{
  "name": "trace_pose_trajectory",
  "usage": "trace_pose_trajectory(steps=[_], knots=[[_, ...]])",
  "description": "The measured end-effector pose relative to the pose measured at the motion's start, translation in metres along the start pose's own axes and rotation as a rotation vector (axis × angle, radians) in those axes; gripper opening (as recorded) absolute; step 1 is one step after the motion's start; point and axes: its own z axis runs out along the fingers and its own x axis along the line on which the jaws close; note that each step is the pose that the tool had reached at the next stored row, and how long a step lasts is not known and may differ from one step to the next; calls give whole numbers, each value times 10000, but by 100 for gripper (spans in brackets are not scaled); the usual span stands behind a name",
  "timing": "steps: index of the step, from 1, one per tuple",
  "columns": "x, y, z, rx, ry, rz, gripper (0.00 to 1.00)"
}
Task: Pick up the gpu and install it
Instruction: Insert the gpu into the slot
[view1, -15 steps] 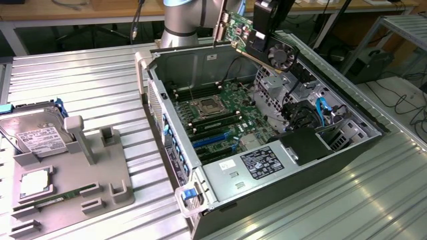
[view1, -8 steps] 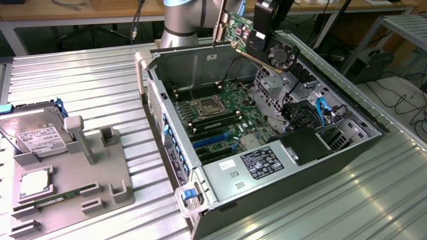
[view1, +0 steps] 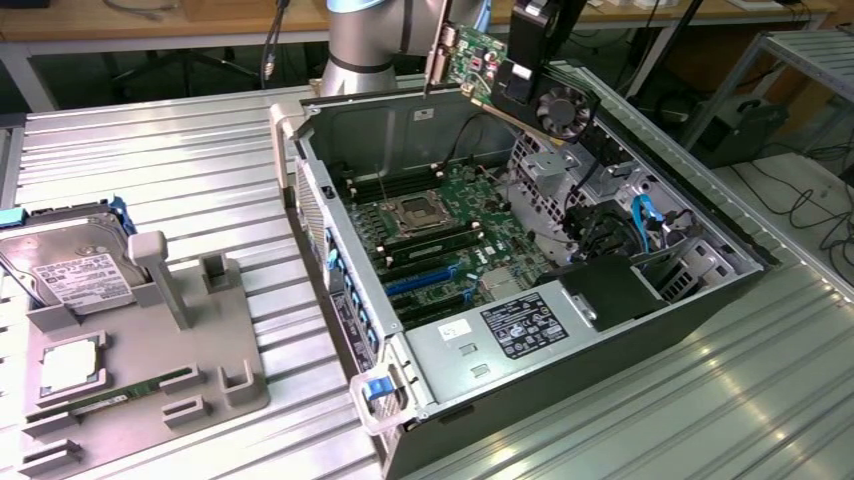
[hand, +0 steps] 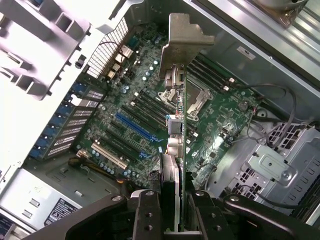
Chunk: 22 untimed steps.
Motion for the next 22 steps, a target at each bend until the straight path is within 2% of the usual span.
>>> trace_pose_trajectory(steps=[22], knots=[[0, 0, 0, -4, 25, -821, 27]])
